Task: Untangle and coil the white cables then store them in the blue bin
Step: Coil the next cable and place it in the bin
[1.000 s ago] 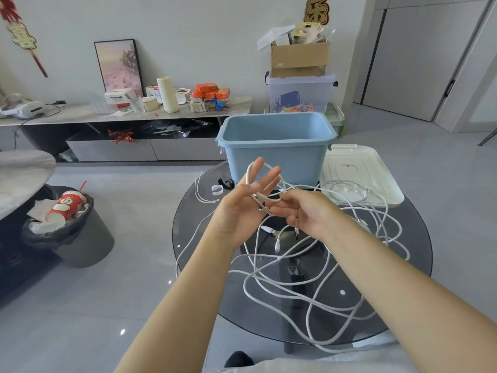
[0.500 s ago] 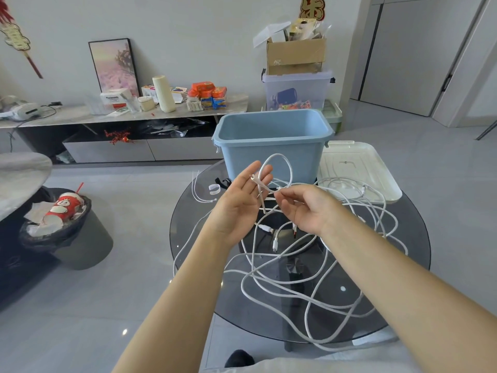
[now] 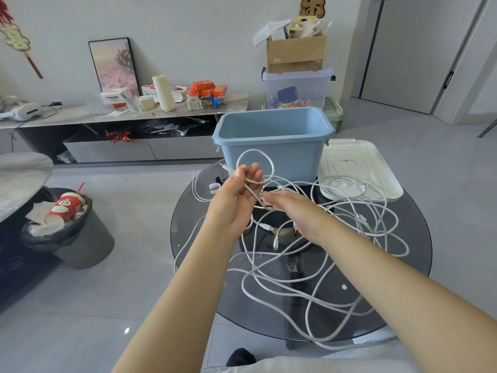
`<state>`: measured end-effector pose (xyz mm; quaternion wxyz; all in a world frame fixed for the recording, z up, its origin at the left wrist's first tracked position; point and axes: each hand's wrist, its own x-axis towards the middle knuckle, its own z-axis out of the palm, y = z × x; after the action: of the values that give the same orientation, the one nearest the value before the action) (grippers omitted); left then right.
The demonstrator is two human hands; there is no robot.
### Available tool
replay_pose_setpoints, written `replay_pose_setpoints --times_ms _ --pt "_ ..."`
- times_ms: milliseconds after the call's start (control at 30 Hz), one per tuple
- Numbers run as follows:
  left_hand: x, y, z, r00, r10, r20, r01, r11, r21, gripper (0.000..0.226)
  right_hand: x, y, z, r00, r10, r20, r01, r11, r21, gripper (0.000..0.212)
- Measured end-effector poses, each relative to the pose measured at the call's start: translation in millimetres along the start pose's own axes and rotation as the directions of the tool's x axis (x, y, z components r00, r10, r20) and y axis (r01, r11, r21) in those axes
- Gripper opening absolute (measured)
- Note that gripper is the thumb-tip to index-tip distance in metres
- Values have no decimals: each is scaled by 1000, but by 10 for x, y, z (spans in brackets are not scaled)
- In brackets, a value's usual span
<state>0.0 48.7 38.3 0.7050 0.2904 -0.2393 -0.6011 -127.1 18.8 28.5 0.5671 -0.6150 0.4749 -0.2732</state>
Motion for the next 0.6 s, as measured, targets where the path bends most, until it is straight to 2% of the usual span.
replay_pose_setpoints --times_ms 100,167,300,433,500,600 --pt "-4 59 -14 999 24 -31 -25 999 -46 21 -28 62 -53 988 -42 148 84 953 -291 57" --pt "-1 107 -57 997 33 -74 -39 996 -84 19 3 134 -137 987 -38 157 112 862 -494 67" --pt "-6 201 -130 992 51 -116 -64 992 -106 23 71 241 -311 993 -41 113 99 816 -569 50" --pt "-3 311 -181 978 93 -187 -104 993 -48 26 175 317 -420 987 -100 128 162 701 -695 35" --pt "-2 351 -225 978 72 -196 -64 997 48 27 223 354 -455 985 -147 86 163 679 -716 34" --pt "-31 325 -238 981 -3 -192 66 945 322 25 251 322 -462 957 -281 -66 151 683 -715 34"
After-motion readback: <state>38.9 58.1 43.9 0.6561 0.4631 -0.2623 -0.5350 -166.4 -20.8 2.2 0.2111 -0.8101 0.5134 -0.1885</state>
